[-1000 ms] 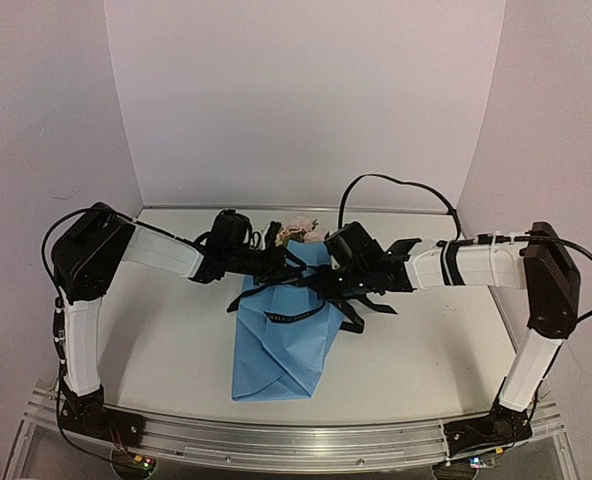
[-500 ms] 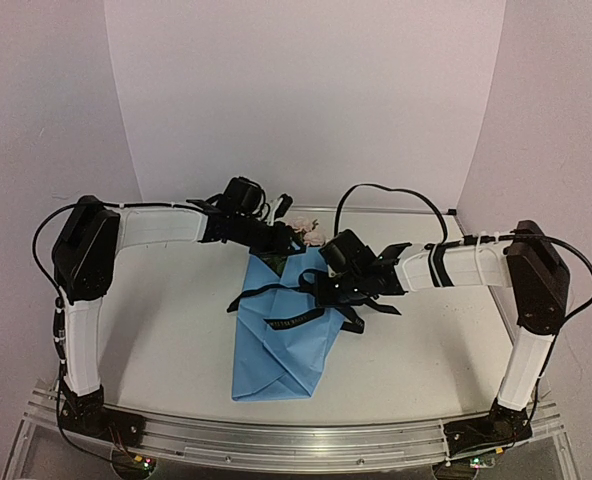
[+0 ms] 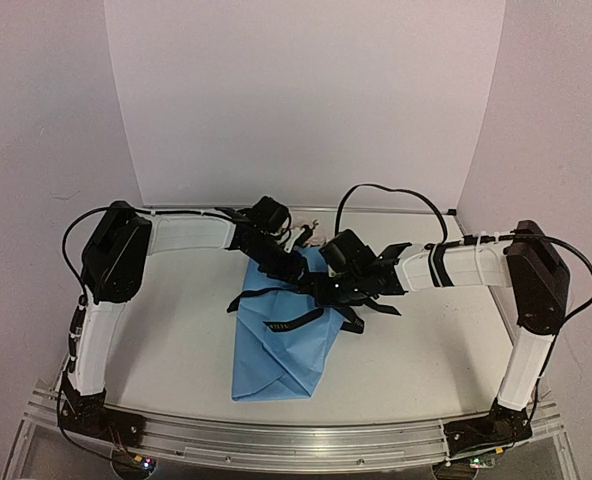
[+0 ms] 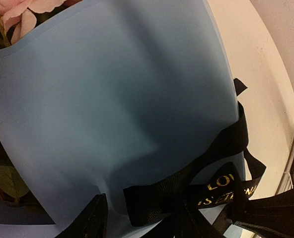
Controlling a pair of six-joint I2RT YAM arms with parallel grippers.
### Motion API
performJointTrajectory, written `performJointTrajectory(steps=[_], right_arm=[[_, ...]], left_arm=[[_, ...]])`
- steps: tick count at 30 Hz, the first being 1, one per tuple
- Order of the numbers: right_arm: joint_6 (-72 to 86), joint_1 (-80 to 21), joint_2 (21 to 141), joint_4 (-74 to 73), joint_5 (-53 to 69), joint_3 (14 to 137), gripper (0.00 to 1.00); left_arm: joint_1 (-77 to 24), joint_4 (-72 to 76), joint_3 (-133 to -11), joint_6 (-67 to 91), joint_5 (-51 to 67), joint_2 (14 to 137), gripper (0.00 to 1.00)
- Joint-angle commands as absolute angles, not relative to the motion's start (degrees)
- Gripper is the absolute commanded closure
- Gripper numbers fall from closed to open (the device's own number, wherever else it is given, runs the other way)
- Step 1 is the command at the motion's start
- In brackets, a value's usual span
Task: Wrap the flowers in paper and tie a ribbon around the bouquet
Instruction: Pick up the folded bouquet from the right side of the ribbon.
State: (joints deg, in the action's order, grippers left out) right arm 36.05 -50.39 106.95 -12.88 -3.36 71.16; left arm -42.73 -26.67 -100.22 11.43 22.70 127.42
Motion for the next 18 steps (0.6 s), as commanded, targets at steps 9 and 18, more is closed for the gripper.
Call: performJointTrajectory(steps=[9,18], right_arm=[[36.6,-50.2,108.0,-11.4,-3.1,73.0,1.0],[36.6,-50.2,107.3,-11.5,-3.2,72.9,1.0]], left_arm=[[-43.5,-29.8,-109.1,8.9,18.6,131.0,0.62],[-43.0,-23.5,-102.9,13.7,14.6,126.0,0.99]])
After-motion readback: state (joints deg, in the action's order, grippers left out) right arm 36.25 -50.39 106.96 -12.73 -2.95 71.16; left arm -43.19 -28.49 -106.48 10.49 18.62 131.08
